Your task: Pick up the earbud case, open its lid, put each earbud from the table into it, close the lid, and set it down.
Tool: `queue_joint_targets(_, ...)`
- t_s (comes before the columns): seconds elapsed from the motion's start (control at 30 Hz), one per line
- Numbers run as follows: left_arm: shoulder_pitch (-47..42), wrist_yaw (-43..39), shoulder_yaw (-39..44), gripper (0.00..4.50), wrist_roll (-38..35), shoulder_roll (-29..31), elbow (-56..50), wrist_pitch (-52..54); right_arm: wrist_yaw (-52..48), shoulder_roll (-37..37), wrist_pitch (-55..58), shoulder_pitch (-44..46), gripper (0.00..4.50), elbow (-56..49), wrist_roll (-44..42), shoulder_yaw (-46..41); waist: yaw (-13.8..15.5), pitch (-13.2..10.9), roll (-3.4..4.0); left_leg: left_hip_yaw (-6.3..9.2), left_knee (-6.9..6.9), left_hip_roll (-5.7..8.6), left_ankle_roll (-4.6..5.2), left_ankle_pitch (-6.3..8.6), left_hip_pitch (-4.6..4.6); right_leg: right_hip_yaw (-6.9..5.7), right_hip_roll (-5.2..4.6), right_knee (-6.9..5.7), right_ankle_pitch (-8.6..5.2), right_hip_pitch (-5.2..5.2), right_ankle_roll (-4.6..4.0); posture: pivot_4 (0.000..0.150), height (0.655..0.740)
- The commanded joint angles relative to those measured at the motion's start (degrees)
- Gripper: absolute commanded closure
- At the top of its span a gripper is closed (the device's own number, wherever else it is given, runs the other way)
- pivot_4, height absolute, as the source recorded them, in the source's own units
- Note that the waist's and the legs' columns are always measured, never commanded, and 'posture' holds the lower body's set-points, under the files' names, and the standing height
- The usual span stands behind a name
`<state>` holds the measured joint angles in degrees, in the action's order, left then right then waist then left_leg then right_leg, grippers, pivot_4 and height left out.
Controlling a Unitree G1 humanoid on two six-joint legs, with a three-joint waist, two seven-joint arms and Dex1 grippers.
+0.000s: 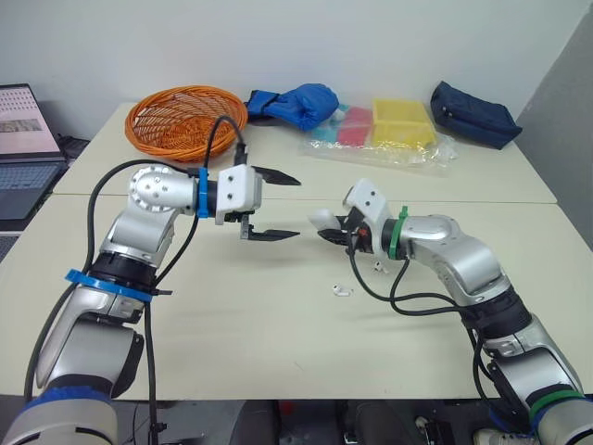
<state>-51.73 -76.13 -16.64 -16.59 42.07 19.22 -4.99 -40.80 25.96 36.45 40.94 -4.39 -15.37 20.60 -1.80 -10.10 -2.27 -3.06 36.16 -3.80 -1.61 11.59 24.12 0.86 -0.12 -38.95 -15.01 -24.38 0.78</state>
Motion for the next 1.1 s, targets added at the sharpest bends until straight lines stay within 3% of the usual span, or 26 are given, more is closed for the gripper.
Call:
queue_joint_targets(0.03,-3.69,-4.54,-1.15,0.0,1.04,2.36,-4.87,12.57,-1.67,0.43,-4.32,0.75,3.67,-2.63,3.72,1.55,-0.02,0.0,0.0,0.02,0.0,-0.01,0.0,0.0,0.0,-0.01,0.03,0.0,0.0,0.0,0.0,0.15,0.74)
queue_joint_targets(0.37,-4.37,-8.1,-1.81,0.0,6.38,-0.86,-2.76,12.34,-3.17,-0.65,-5.89,0.75,3.67,-4.15,8.43,2.9,0.12,-0.01,0.01,0.01,0.01,-0.01,0.0,0.0,-0.01,0.0,0.02,-0.02,-0.03,0.0,-0.06,0.15,0.74)
queue_joint_targets(0.47,-4.77,-7.53,-0.65,0.57,6.61,-2.44,-2.21,11.94,-3.5,-0.98,-5.49,0.44,3.67,-4.8,8.77,2.63,0.11,-0.01,0.01,0.0,0.03,-0.01,0.0,0.0,-0.01,0.03,0.02,-0.01,-0.03,0.0,-0.07,0.15,0.74)
queue_joint_targets(0.6,-4.88,-7.06,-1.38,1.78,8.94,-2.67,-1.95,11.89,-3.65,-1.41,-5.02,0.39,3.67,-5.38,9.58,2.86,0.06,-0.01,0.01,0.01,0.03,-0.02,0.0,0.0,-0.01,0.02,0.02,-0.02,-0.03,0.0,-0.07,0.15,0.74)
queue_joint_targets(1.1,-4.55,-5.19,-1.46,1.78,13.35,-3.96,-3.49,16.09,-3.93,-1.79,-4.35,1.12,3.67,-5.24,13.46,3.47,0.11,-0.01,0.01,0.01,0.04,-0.01,0.0,0.0,-0.02,0.02,0.02,-0.04,-0.03,0.0,-0.07,0.15,0.74)
